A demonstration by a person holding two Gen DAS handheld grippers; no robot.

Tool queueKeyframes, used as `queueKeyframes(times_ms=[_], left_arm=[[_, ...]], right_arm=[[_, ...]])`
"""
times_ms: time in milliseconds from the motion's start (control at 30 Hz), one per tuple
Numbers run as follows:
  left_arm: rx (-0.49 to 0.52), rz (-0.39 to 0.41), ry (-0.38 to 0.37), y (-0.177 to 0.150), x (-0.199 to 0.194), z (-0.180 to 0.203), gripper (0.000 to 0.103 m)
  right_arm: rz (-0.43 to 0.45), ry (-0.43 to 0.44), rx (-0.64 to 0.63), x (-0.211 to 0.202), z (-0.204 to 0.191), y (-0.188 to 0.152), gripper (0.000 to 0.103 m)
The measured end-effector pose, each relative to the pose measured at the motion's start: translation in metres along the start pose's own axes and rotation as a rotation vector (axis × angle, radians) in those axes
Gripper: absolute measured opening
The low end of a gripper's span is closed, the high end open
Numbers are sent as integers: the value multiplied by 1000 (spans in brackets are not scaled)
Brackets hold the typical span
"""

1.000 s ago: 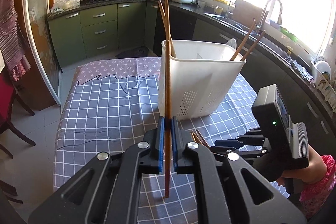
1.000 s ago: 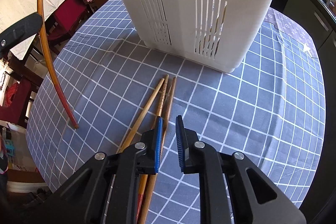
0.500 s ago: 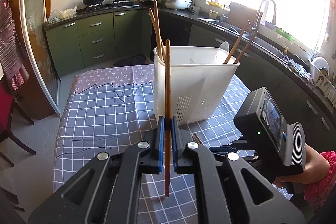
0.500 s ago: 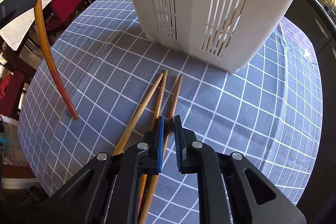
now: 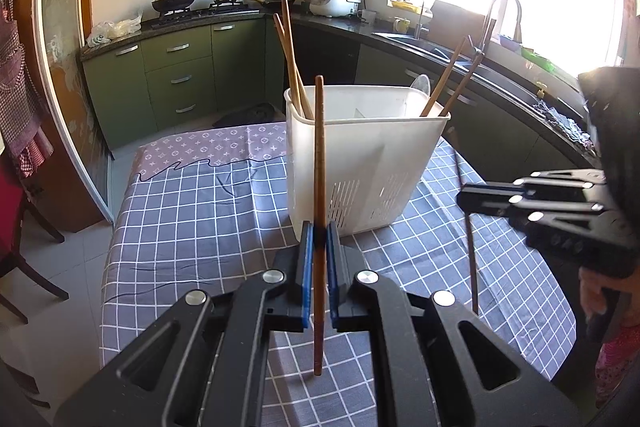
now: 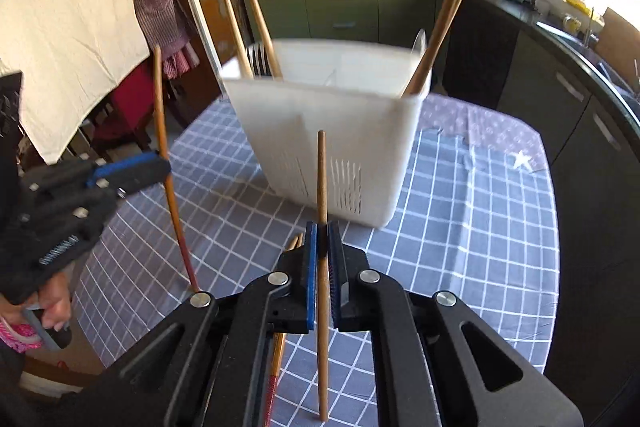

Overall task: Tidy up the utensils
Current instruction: 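Lift both chopsticks upright above the caddy with both grippers, then drop the chopsticks into the caddy with both grippers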

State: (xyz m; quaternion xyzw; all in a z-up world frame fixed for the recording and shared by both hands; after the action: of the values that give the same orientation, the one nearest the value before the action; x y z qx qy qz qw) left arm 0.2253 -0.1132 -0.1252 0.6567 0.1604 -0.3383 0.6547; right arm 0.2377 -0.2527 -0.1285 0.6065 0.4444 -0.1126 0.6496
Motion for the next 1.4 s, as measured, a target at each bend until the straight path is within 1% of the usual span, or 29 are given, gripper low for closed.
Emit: queueKeyframes(times_ms=[100,300,500,667,967,1067,1200,1267,1400], left_arm=[[6,6,3,-1,-1,1,6],[10,12,-8,-4,-3,3,6],[13,31,-16,-6,-9,2,6],[16,44,-22,-5,-16,3,6],[24,76,-34,7,-31,7,6],[30,95,-41,20,-39,11,6],[38,145,-63,55,-51,18,6],[42,189,-64,79,-58,22,6],[53,311,-57,132,-73,33,6]], right_arm=[[78,-10,10,-26,3,6,6],[137,-20,17,-51,6,-3,6],[149,-12,28,-71,10,-11,6],[151,-8,33,-70,15,-10,6],[148,-8,24,-71,13,-11,6],[147,-8,23,-71,13,-11,6],[146,-6,23,-71,12,-11,6],[146,-5,24,-71,12,-11,6],[146,-2,27,-73,12,-12,6]])
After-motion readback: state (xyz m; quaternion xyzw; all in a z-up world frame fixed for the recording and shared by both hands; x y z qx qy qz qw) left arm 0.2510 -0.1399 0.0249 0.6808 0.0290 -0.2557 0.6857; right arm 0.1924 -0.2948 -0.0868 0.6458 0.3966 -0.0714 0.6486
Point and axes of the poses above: each gripper's, at about its wrist camera, not at the fingertips, and x roughly the way its jaws point, z to its right, y to its top, the point moved 10 cm from there along x, roughly the way its jaws point
